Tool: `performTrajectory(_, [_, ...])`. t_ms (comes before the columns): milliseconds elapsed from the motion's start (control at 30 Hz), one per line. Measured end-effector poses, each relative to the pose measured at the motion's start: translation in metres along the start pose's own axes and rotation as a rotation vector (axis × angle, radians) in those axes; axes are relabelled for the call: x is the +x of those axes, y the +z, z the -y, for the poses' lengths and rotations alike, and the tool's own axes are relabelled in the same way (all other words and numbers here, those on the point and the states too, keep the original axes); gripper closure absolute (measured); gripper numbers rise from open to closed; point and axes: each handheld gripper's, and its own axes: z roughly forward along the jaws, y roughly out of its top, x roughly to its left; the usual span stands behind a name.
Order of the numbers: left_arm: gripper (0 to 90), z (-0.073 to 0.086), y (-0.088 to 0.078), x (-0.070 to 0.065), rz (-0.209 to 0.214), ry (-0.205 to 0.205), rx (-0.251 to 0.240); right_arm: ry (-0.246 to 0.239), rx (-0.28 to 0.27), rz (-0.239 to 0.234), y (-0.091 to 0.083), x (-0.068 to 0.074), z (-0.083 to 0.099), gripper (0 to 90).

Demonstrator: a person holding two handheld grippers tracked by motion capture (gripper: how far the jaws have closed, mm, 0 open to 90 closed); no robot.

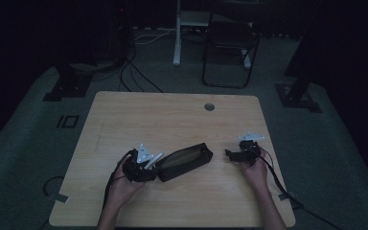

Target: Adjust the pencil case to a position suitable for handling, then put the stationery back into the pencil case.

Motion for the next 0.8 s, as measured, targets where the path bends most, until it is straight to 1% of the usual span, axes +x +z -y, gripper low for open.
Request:
performTrajectory(33, [39.5, 0.000, -0.001, 0.001, -0.013, -0.004, -0.002, 0.000, 0.000, 0.000, 0.000, 0.000, 0.000, 12.6])
performTrajectory(67, [39.9, 0.000, -0.001, 0.001, -0.013, -0.004, -0.002, 0.000, 0.000, 0.000, 0.000, 0.000, 0.000, 12.6])
performTrajectory(100, [40.5, 0.000, -0.002, 0.005, -0.037, -0.009, 0.000, 0.000, 0.000, 0.000, 0.000, 0.000, 0.000, 12.7])
performTrajectory(200, [38.8, 0.001, -0.006, 0.007, -0.011, -0.019, -0.030, 0.000, 0.000, 0.000, 0.000, 0.000, 0.000, 12.6])
performTrajectory(267, [38.2, 0.001, -0.006, 0.007, -0.011, -0.019, -0.030, 0.000, 0.000, 0.000, 0.000, 0.000, 0.000, 12.6])
performTrajectory(300, [37.5, 0.001, -0.014, 0.009, 0.011, -0.036, -0.072, 0.000, 0.000, 0.000, 0.000, 0.000, 0.000, 12.6])
performTrajectory(333, [37.5, 0.001, -0.016, 0.010, 0.010, -0.040, -0.081, 0.000, 0.000, 0.000, 0.000, 0.000, 0.000, 12.6])
performTrajectory(467, [37.6, 0.002, -0.025, 0.017, -0.026, -0.049, -0.100, -0.001, 0.000, 0.000, 0.000, 0.000, 0.000, 12.6])
performTrajectory(533, [37.9, 0.005, -0.027, 0.022, -0.028, -0.061, -0.108, 0.000, 0.000, 0.000, 0.000, 0.000, 0.000, 12.7])
performTrajectory(600, [38.7, 0.009, -0.028, 0.026, -0.033, -0.068, -0.107, 0.000, 0.000, 0.000, 0.000, 0.000, 0.000, 12.6])
performTrajectory(633, [38.7, 0.009, -0.028, 0.026, -0.033, -0.068, -0.107, 0.000, 0.000, 0.000, 0.000, 0.000, 0.000, 12.6])
performTrajectory(667, [38.6, 0.013, -0.027, 0.029, -0.029, -0.064, -0.100, 0.000, 0.000, 0.000, 0.000, 0.000, 0.000, 12.6])
performTrajectory(767, [38.4, 0.016, -0.025, 0.031, -0.034, -0.066, -0.086, 0.000, 0.000, 0.000, 0.000, 0.000, 0.000, 12.6])
performTrajectory(800, [38.1, 0.020, -0.023, 0.033, -0.031, -0.077, -0.083, 0.000, 0.000, 0.000, 0.000, 0.000, 0.000, 12.6])
